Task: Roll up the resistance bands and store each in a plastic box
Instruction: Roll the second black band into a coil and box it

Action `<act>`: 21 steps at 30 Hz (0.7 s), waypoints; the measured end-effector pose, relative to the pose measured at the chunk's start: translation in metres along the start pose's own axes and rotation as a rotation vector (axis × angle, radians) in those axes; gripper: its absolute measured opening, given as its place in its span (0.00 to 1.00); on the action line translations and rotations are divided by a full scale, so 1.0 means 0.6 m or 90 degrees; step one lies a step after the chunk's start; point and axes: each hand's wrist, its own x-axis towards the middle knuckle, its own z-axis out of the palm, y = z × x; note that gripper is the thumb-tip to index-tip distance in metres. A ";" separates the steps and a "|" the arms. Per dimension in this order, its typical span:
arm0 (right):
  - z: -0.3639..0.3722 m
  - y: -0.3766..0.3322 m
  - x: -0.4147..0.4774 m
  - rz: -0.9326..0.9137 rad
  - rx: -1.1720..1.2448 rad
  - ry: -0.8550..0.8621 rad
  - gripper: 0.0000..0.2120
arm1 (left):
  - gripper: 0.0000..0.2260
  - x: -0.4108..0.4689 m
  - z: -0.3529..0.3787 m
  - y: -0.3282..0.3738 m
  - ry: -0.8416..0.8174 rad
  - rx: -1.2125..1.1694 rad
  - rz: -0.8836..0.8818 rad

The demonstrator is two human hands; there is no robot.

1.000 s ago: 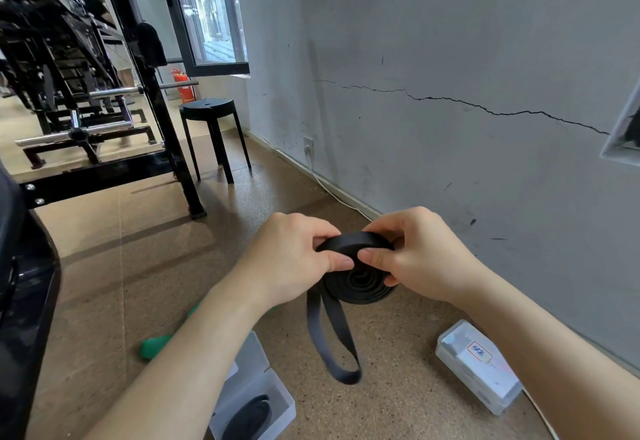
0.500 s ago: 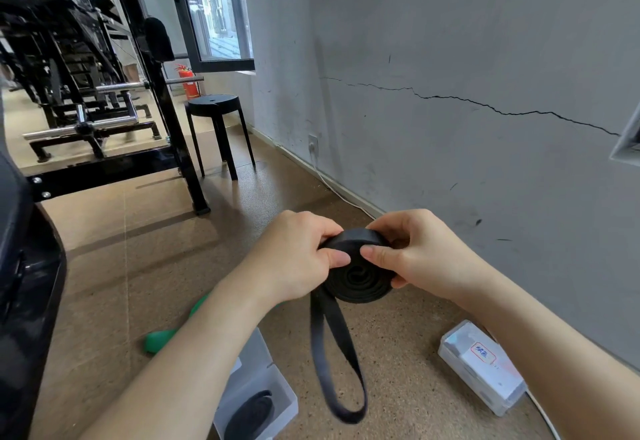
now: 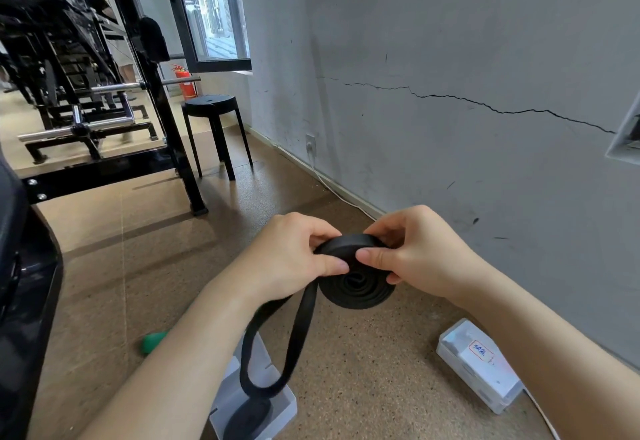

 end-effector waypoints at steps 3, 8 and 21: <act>0.001 -0.002 0.000 0.024 0.055 0.006 0.05 | 0.11 0.000 -0.004 0.000 -0.001 0.006 -0.005; 0.006 -0.005 0.001 -0.006 -0.019 -0.020 0.06 | 0.06 -0.001 -0.006 0.005 0.037 0.128 0.038; 0.005 -0.012 -0.005 -0.033 -0.138 -0.001 0.04 | 0.11 -0.001 -0.001 0.007 -0.015 0.082 0.016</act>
